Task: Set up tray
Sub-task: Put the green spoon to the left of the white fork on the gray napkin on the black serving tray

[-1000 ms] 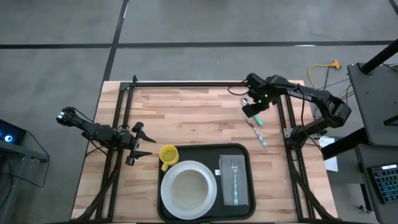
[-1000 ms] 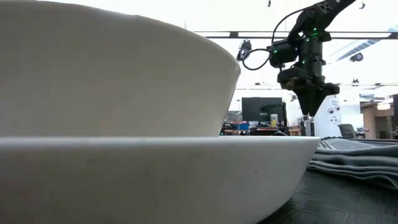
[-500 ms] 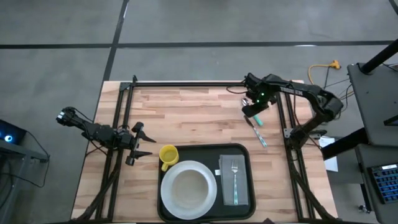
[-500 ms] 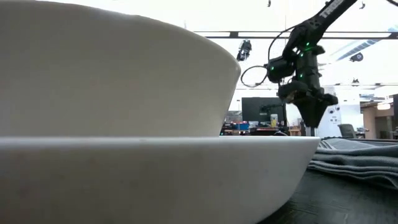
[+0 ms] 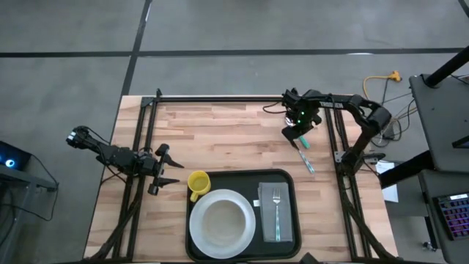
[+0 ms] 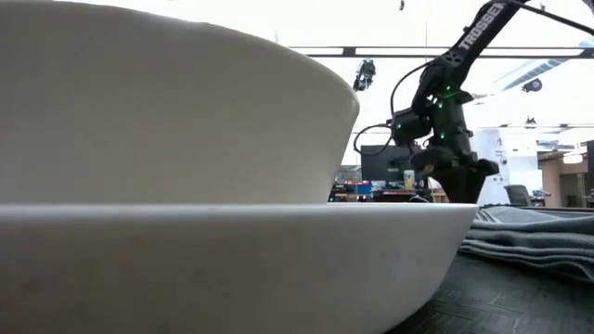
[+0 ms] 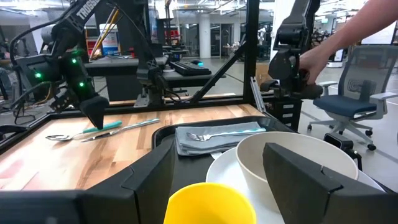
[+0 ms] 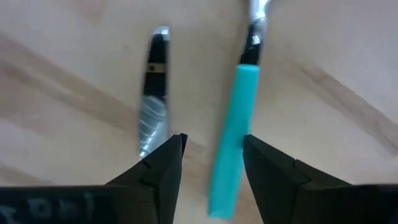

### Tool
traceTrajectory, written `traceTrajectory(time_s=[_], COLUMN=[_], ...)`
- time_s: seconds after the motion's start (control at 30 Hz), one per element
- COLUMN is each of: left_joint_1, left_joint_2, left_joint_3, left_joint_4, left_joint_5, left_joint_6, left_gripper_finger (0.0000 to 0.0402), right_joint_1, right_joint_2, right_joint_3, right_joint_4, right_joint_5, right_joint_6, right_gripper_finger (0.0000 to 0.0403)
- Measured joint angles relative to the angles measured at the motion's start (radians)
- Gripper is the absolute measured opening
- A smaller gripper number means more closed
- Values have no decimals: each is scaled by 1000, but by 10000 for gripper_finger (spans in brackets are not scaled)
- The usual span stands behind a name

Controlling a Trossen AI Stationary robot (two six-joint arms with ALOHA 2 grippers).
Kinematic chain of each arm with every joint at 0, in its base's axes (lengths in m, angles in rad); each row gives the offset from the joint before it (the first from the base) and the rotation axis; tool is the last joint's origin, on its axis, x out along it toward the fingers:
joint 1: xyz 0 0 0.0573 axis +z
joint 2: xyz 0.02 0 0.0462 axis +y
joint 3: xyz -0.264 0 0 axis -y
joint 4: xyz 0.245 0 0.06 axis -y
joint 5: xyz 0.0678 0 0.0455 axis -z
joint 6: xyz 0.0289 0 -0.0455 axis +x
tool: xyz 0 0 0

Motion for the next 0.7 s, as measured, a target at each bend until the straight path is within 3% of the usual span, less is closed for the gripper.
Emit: traceTrajectory(time_s=[0.33, 0.7], left_joint_1=[0, 0], left_joint_2=[0, 0], left_joint_3=[0, 0], left_joint_4=[0, 0], left_joint_5=[0, 0], left_joint_6=[0, 0], left_gripper_finger=[224, 224], right_joint_1=[0, 1], right_joint_2=[61, 69], right_joint_3=[0, 3], right_joint_4=[5, 8], right_joint_5=[32, 40], right_joint_6=[11, 25], right_gripper_finger=[120, 49])
